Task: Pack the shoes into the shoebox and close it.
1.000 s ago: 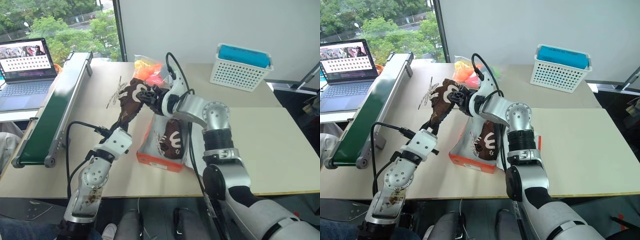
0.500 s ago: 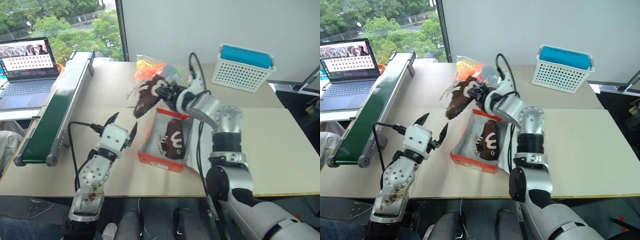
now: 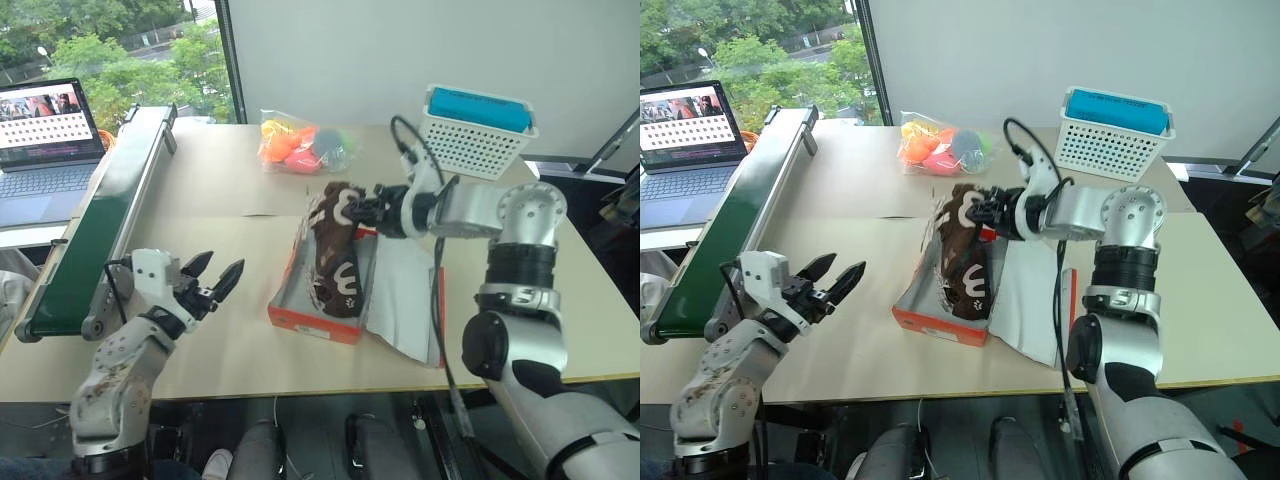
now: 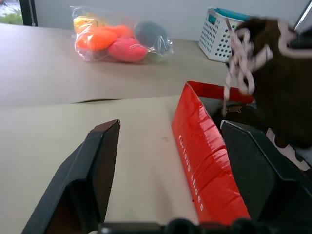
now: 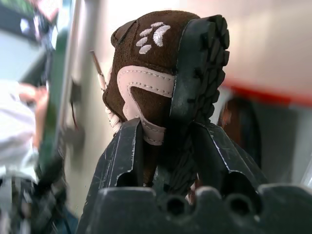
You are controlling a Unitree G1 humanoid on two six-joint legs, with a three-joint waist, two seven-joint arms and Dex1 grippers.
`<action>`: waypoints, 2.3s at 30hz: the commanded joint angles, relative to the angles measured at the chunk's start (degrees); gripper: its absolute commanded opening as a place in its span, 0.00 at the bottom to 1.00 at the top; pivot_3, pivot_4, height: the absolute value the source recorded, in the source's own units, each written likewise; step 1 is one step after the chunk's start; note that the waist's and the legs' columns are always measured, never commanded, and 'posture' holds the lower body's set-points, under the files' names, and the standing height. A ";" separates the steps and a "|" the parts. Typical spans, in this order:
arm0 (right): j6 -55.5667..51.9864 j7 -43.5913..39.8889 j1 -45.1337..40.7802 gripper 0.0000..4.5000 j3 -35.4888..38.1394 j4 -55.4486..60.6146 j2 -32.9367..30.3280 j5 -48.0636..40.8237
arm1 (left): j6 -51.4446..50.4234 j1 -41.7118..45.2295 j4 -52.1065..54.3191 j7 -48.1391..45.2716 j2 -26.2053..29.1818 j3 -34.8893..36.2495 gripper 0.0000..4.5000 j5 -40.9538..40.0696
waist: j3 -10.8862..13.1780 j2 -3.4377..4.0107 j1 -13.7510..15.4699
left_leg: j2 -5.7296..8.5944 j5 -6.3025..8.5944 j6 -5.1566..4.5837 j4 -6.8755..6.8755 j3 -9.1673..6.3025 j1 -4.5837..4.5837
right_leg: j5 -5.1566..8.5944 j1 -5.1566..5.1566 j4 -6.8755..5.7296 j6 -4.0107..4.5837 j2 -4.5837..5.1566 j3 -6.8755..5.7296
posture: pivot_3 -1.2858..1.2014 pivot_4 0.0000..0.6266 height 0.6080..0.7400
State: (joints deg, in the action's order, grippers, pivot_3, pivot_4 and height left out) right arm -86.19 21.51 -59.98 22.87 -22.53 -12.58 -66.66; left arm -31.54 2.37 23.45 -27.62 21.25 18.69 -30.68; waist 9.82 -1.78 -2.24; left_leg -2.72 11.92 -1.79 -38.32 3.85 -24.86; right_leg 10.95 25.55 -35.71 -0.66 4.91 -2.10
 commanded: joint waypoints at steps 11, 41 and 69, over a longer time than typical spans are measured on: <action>0.36 -4.28 7.41 0.37 -2.73 6.67 4.89 8.43 | -1.22 -0.27 1.83 2.28 0.40 -1.05 0.78 -3.22 | 0.00 0.00 0.37 | 0.02 0.00 0.00 -0.01 -0.01 0.00 | 0.00 0.00 0.00 0.00 0.00 -0.02 | 0.52 0.24 1.00; 16.43 -38.57 8.48 0.37 -34.84 -10.34 9.30 41.05 | -1.17 2.88 1.64 5.05 1.94 -5.34 0.78 -1.09 | -0.40 0.00 -0.38 | -0.11 0.04 0.07 0.10 0.04 0.72 | 0.16 -0.47 -0.01 0.18 -0.13 0.00 | 0.52 0.24 1.00; 32.16 -37.91 5.16 0.98 -18.04 -22.38 7.96 44.70 | 0.03 3.02 0.58 2.83 3.67 -6.25 0.81 0.71 | -3.09 0.18 1.36 | -0.10 0.56 0.95 1.06 -0.18 2.35 | 0.91 -1.53 0.67 0.56 0.25 -0.20 | 0.52 0.24 1.00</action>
State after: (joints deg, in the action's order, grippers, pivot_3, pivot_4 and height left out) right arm -50.35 -18.59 -56.64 3.17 -49.24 -2.21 -22.20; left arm -32.75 4.96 22.70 -24.40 24.31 12.25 -30.29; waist 6.73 -1.60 -0.88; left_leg -2.80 12.47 -0.85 -37.26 3.67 -22.74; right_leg 11.85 24.18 -35.03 -0.10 5.17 -2.32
